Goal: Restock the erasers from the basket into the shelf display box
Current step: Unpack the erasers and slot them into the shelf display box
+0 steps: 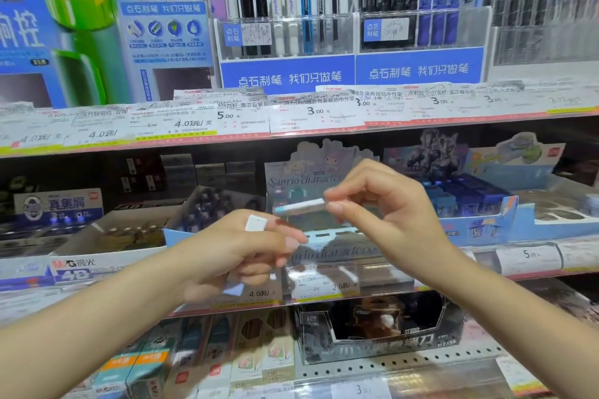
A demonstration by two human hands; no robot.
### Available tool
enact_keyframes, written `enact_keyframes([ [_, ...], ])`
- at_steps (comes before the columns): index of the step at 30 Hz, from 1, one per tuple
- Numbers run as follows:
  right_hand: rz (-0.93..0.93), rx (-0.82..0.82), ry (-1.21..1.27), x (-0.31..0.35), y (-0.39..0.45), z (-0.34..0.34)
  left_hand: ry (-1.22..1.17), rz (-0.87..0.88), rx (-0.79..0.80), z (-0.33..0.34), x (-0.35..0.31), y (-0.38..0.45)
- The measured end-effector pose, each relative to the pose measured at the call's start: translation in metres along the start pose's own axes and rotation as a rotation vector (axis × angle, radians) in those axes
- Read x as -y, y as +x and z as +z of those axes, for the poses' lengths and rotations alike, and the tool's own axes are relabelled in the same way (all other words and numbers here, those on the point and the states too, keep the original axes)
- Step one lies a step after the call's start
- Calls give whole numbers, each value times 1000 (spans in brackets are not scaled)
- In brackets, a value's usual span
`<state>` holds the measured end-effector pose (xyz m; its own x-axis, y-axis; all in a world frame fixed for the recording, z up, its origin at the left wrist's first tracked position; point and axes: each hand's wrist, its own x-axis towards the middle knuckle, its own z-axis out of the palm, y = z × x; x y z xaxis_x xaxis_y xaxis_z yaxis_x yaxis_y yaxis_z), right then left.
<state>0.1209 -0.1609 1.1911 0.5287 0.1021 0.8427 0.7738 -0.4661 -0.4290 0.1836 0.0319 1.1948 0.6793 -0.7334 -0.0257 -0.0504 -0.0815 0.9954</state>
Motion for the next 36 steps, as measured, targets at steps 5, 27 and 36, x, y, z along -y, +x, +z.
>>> enact_keyframes([
  [5, -193, 9, -203, -6, -21, 2, -207, 79, -164, 7, 1, 3],
  [27, 396, 299, 96, 0, 1, 15, 440, 361, -336, -5, -4, 8],
  [36, 376, 91, -134, -40, 24, 7, 1230, 695, -307, -28, 5, 2],
])
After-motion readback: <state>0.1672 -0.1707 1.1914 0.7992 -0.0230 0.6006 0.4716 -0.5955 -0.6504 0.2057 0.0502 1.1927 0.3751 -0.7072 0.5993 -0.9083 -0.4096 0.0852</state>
